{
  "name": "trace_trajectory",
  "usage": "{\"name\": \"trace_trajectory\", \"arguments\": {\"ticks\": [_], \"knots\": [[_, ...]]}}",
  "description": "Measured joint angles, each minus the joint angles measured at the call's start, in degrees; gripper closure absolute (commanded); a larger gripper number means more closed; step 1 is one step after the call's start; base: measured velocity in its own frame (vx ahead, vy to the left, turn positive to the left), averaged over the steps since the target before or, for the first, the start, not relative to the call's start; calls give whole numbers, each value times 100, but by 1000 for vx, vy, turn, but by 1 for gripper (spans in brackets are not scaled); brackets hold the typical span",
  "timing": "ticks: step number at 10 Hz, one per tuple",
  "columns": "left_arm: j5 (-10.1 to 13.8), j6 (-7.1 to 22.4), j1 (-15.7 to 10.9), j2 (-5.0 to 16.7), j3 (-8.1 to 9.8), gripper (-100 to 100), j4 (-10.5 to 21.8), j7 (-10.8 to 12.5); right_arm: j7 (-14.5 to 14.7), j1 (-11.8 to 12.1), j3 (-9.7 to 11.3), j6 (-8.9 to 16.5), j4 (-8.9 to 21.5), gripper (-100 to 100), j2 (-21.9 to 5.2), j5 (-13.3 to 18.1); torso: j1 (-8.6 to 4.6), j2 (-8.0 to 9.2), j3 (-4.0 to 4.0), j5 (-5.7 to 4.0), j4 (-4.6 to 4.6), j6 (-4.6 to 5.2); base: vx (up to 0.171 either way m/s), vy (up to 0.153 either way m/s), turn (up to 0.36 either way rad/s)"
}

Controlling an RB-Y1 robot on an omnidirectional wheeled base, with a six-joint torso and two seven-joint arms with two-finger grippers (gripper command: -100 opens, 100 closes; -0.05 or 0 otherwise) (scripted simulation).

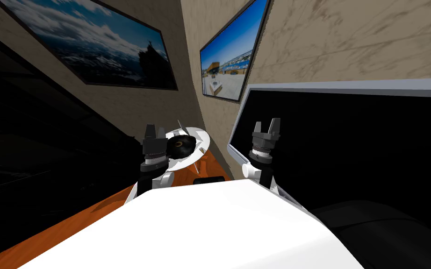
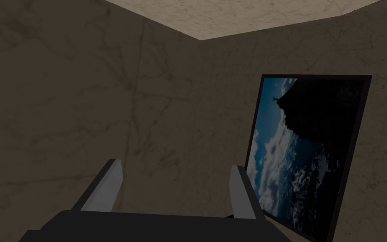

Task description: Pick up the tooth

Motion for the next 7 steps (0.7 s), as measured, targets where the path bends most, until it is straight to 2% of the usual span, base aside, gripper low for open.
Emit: {"name": "trace_trajectory", "arguments": {"ticks": [4, 7], "knots": [[-36, 483, -374, 325, -143, -100, 376, 15, 0, -1, 0, 0, 0, 0, 0, 0, 9, 28, 16, 2, 6, 1, -73, 22, -84], [-43, 1001, -755, 512, -262, -100, 766, 24, 0, -1, 0, 0, 0, 0, 0, 0, 13, 32, 19, 3, 7, 1, -88, 34, -113]]}}
